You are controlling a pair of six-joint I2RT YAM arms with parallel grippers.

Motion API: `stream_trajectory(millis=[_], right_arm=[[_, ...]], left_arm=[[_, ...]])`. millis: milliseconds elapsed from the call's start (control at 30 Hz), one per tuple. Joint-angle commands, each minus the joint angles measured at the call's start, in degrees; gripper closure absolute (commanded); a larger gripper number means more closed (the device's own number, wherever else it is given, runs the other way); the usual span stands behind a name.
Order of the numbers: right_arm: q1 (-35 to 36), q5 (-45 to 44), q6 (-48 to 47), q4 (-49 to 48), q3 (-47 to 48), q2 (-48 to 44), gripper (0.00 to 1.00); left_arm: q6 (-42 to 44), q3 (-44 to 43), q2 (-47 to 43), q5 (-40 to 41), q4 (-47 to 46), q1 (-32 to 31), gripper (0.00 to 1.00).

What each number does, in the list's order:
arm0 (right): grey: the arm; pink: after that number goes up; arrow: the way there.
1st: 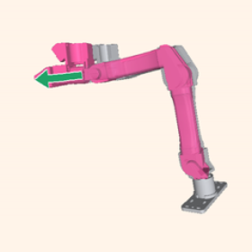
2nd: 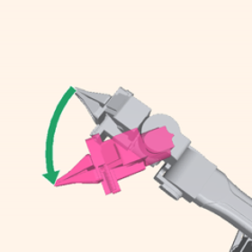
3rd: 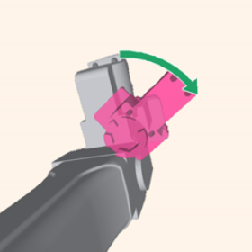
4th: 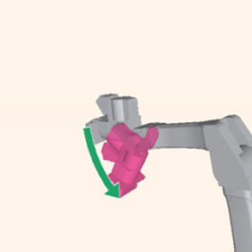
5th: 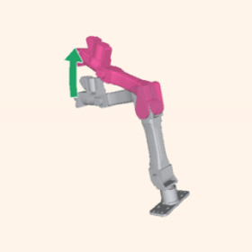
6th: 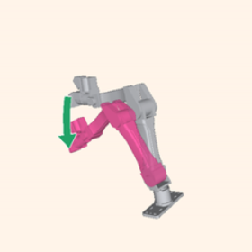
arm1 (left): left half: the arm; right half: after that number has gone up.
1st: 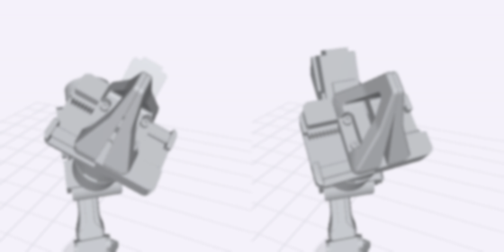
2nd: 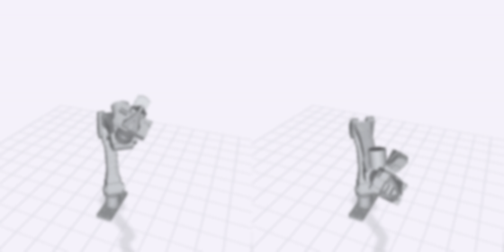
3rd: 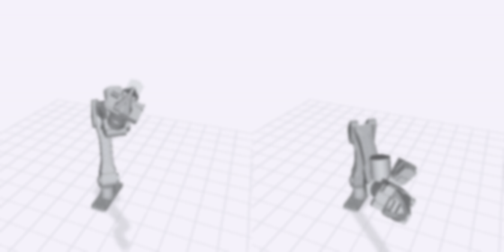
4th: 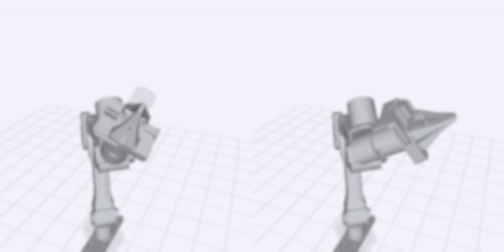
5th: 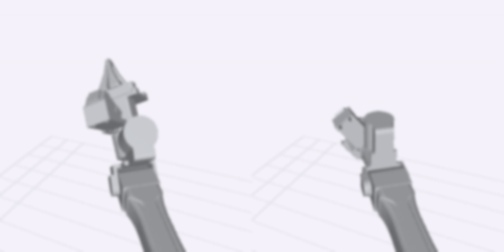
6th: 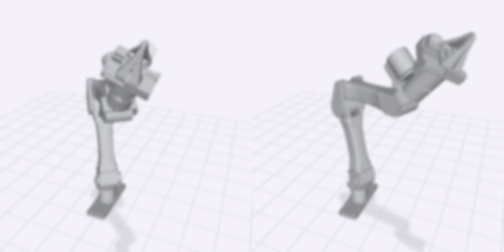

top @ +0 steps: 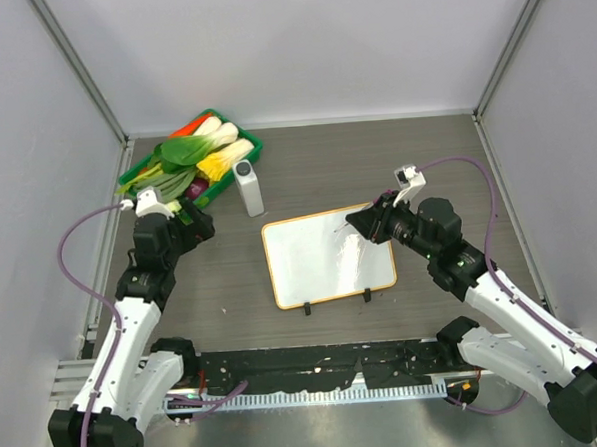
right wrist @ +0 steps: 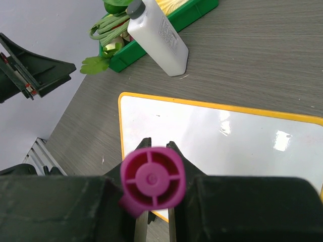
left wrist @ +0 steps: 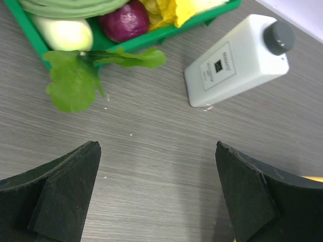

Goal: Write a sentence on the whiteboard

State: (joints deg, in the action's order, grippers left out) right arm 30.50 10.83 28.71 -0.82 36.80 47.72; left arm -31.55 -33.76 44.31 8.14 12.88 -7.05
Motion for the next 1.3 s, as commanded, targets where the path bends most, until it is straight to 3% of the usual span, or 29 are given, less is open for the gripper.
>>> stream_trajectory(millis=[0, 167, 367, 600, 967, 1267], right_arm=[[-0.2, -0.5, 0.6, -3.0, 1.3, 0.5, 0.99], [-0.2, 0.0, -0.1, -2.9, 1.5, 2.1, 0.99], [-0.2, 1.8, -0.9, -4.4, 0.8, 3.1, 0.99], [-0.1, 2.9, -0.6, -5.9, 0.5, 5.2, 0.99], [1.6, 2.2, -0.5, -6.7, 1.3, 7.3, 0.99], [10.4, -5.0, -2.4, -7.6, 4.7, 11.8, 0.99]], left_arm=[[-0.6, -7.1, 2.8, -7.9, 5.7, -0.1, 0.00], [-1.7, -8.2, 5.2, -11.8, 6.9, 0.0, 0.00], [-2.1, -12.3, 14.0, -14.5, 12.3, 0.1, 0.00], [-3.0, -12.6, 23.2, -21.9, 11.2, 0.1, 0.00], [-2.1, -9.1, 18.6, -23.1, 6.0, 0.0, 0.00], [-1.6, -6.2, 19.2, -26.8, 2.0, 0.1, 0.01]])
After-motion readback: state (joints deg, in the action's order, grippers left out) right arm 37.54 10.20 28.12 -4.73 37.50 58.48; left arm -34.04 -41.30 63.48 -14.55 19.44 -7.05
